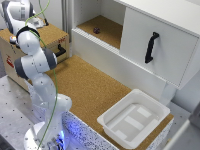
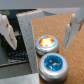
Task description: Turn off the red light lamp
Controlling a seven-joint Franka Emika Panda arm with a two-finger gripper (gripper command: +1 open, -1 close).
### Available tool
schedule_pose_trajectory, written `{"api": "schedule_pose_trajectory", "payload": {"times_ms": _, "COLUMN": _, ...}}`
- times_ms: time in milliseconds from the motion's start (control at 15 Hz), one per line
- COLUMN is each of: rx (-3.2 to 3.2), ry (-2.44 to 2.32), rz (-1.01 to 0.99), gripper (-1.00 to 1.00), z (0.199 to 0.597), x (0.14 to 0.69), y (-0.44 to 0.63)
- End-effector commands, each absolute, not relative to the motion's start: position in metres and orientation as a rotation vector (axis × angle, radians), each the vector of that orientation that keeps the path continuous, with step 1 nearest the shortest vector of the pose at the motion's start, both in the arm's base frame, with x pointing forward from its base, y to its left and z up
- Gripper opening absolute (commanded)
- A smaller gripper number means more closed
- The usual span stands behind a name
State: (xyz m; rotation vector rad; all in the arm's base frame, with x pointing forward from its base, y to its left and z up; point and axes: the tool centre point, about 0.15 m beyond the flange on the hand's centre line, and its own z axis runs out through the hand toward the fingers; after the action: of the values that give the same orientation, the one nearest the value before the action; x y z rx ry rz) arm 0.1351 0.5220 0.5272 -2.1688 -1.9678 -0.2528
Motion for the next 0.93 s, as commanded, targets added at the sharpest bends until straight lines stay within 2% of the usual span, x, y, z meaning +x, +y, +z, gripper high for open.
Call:
{"api": "schedule_pose_trajectory", "payload": {"times_ms": 0, "rx": -2.194, "ry": -2.183, "rz": -0.255, "gripper": 1.00, "z": 0.520, "x": 0.130, "y": 0.580}}
{"api": "schedule_pose_trajectory", "payload": {"times_ms": 200, "rx": -2.189, "ry": -2.247, "rz": -0.193, "gripper": 1.00, "z": 0.500, "x": 0.143, "y": 0.593}}
{"api": "schedule_pose_trajectory", "payload": {"times_ms": 267, "rx": -2.190, "ry": -2.240, "rz": -0.185, "gripper": -1.00, "z": 0.499, "x": 0.146, "y": 0.597}}
{"api": "schedule_pose_trajectory", "payload": {"times_ms": 600, "rx": -2.169, "ry": -2.208, "rz": -0.105, "gripper": -1.00, "z": 0.498, "x": 0.148, "y": 0.606}}
{"api": "schedule_pose_trajectory", "payload": {"times_ms": 867, "rx": -2.193, "ry": -2.184, "rz": -0.129, "gripper": -1.00, "z": 0.497, "x": 0.158, "y": 0.613}}
